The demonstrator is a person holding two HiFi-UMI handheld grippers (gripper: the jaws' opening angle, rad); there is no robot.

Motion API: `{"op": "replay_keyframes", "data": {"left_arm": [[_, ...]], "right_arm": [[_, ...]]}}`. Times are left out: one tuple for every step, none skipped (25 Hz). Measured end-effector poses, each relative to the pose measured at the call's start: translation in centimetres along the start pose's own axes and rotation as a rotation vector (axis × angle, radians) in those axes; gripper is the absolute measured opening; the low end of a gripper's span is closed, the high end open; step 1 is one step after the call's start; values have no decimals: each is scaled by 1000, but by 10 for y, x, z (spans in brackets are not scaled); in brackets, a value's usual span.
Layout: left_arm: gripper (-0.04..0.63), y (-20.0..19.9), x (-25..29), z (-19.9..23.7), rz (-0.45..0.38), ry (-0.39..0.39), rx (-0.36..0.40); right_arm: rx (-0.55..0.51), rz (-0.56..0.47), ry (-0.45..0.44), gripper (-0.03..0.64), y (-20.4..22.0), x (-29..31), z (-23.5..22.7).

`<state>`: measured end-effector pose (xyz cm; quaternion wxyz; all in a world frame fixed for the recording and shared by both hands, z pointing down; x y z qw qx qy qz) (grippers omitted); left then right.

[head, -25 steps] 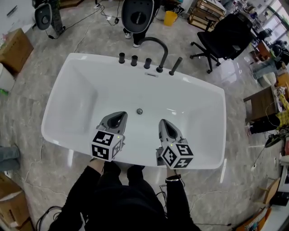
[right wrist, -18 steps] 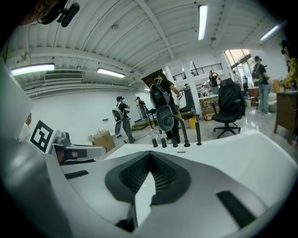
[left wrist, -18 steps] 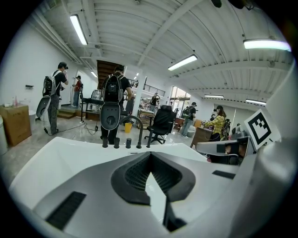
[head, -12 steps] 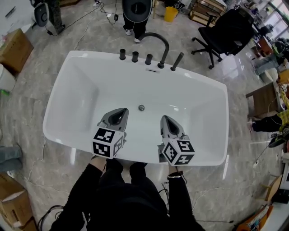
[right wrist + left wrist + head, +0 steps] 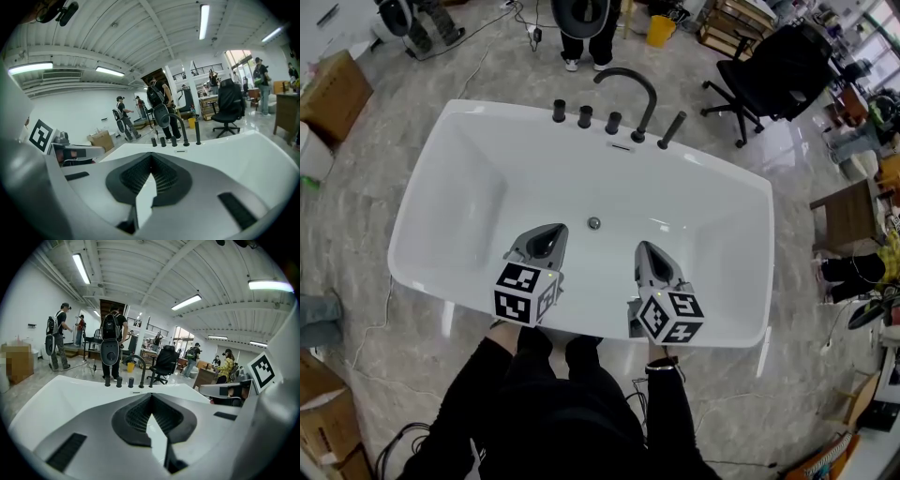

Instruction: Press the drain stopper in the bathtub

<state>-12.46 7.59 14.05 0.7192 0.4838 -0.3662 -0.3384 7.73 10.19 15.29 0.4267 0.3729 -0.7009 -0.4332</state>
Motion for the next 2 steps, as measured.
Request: {"op": "replay_keyframes", "data": {"left_arm": [[2,0,0,0,1,-2,-4],[2,0,0,1,2,-3,-8]], "right_arm": [[1,2,1,1,1,0,0],[3,4,2,1,1,0,0]]}}
Point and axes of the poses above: the fingertips, and each gripper's own axes: x forward along the fingers, z to its left, y out of its underside, the point moved 5 cm from there along -x, backward along the fingers, and after that the axes turned 9 degrees about -z, right-handed, at the moved point
